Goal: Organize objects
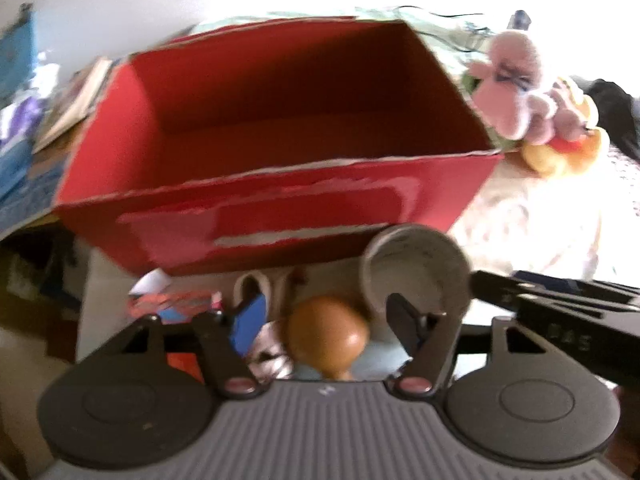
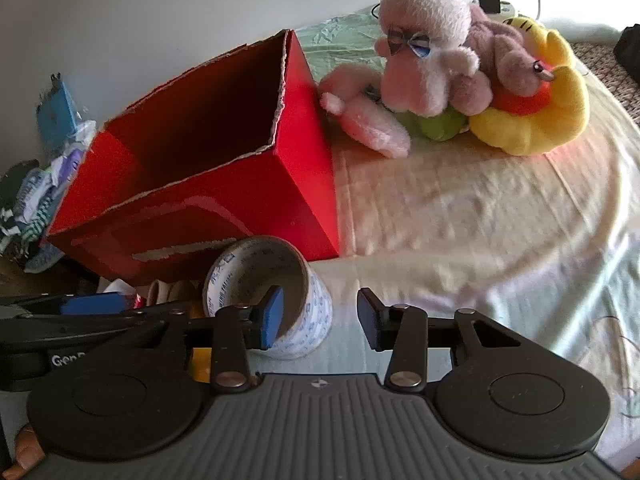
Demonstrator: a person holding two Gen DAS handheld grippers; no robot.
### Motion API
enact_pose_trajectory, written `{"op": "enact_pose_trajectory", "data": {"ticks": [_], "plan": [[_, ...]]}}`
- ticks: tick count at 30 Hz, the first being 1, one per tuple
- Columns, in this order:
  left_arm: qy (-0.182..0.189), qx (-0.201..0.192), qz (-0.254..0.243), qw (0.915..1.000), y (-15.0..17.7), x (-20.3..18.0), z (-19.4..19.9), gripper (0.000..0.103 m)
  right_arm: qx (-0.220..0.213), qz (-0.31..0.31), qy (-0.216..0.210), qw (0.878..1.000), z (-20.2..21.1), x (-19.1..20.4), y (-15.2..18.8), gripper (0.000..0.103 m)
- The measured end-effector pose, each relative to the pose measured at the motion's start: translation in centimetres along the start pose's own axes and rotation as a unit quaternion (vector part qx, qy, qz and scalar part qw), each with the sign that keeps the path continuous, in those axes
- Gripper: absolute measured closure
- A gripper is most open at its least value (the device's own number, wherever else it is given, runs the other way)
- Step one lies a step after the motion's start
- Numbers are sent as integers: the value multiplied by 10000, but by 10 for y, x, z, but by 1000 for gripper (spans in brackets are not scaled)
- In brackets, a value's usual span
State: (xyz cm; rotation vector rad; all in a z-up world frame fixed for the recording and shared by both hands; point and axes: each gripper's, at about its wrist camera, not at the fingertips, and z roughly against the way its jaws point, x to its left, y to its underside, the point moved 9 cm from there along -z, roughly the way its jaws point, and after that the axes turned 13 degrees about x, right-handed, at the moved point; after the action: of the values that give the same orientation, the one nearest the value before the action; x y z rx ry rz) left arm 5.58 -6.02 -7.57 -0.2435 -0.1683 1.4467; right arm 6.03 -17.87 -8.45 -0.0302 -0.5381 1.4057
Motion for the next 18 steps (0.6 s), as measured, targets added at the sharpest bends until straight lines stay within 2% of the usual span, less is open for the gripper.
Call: {"op": "enact_pose_trajectory", "data": {"ticks": [1,4,9,11,13,16,18], "plan": [[50,-118,-78,9999,-4,-4,-1,37,15,-11,-15,10000,-3,0,-2,61],[68,42,-265,9996,-8,-8,-14,49,52,-19,-117,9999,-9,0,-4,63],[343,242,-421,9982,-7,-12,-24,57,111,-40,-98,9999,-18,-2,-5,66],[495,342,-416,9973,-7,-12,-28,64,156,-88,-126,9998,-22,-4,-5,70],[591,359,-444,9966,-10,-12,-32,79,215,-138,-152,9996,-27,-4,-6,76],[755,431,-475,9951,-13,-15,-40,85,238,-198,-186,9993,-31,-5,-6,78],[765,459,-477,9949,-13,-15,-42,87,259,-218,-259,9991,-31,-4,-6,85]]}}
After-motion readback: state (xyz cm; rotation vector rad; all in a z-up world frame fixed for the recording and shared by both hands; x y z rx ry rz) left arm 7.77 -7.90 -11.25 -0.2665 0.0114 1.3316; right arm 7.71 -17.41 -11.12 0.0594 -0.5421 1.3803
